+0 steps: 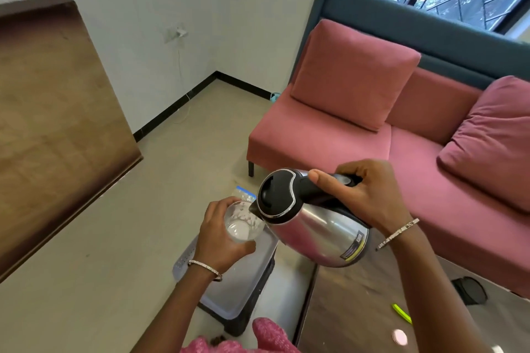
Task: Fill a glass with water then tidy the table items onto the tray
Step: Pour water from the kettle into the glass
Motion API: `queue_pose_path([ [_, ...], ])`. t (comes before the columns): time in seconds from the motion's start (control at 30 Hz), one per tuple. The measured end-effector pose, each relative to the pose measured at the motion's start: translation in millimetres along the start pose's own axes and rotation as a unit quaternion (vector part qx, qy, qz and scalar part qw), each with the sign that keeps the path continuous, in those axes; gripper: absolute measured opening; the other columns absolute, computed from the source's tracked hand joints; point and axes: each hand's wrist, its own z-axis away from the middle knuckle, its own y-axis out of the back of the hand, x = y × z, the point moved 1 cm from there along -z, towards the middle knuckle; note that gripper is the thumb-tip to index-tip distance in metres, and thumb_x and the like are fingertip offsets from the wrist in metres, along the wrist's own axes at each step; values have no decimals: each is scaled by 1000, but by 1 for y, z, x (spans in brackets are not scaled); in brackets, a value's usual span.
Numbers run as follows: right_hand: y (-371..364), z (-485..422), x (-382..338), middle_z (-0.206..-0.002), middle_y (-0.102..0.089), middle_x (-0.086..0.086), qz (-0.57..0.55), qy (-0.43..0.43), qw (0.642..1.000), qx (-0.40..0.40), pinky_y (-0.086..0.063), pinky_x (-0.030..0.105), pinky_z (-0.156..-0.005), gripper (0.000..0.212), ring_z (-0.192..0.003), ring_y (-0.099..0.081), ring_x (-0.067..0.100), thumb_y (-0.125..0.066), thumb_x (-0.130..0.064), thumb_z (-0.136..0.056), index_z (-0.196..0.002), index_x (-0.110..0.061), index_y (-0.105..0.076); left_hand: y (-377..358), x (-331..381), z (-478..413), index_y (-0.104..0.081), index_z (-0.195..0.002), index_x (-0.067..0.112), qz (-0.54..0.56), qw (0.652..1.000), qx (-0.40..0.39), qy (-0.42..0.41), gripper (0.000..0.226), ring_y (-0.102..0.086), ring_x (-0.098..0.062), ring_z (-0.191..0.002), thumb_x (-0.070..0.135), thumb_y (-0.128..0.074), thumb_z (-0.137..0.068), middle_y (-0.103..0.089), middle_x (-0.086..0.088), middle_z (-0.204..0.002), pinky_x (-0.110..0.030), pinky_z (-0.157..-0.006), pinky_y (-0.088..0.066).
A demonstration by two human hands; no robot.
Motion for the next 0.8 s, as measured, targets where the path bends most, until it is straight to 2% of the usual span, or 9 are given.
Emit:
queue_pose_path([
  [0.17, 7, -2, -6, -51, -21, 3, 29, 8, 999, -12, -23, 39, -45, 75, -51, -21, 15, -65, -65, -78, -49, -2, -37, -7, 8, -1, -48, -118, 41, 32, 999, -17, -7, 89, -49, 13, -105, 18, -85, -40, -46, 15, -116, 1, -78, -39],
  [0.33, 10, -6, -10, -48, -21, 2, 77, 39, 996, -22, -23, 37, -44, 72, -49, -21, 15, -68, -60, -81, -47, -5, -36, -5, 12, -4, -50, -118, 40, 41, 999, -18, -4, 87, -49, 13, -104, 16, -85, -43, -46, 14, -115, 3, -75, -40],
  [0.5, 9, -13, -11, -48, -33, 17, 133, 48, 990, -25, -33, 42, -46, 71, -51, -35, 34, -60, -67, -79, -49, -3, -52, 1, 14, -5, -52, -120, 34, 31, 999, -18, -5, 84, -49, 13, -102, 14, -84, -44, -48, 8, -115, 3, -78, -39],
  [0.63, 10, -20, -12, -52, -32, 20, 152, 54, 987, -20, -34, 44, -47, 73, -55, -35, 37, -59, -68, -78, -51, -1, -51, 2, 16, -7, -53, -120, 33, 30, 999, -20, -5, 82, -48, 14, -102, 19, -80, -43, -48, 8, -114, 4, -77, -37],
  [0.8, 12, -26, -11, -52, -32, 19, 159, 53, 986, -22, -34, 44, -47, 78, -55, -35, 36, -52, -76, -76, -52, -2, -51, 2, 20, -9, -51, -117, 40, 33, 999, -19, -2, 82, -52, 8, -101, 19, -80, -44, -48, 11, -113, -3, -79, -42],
])
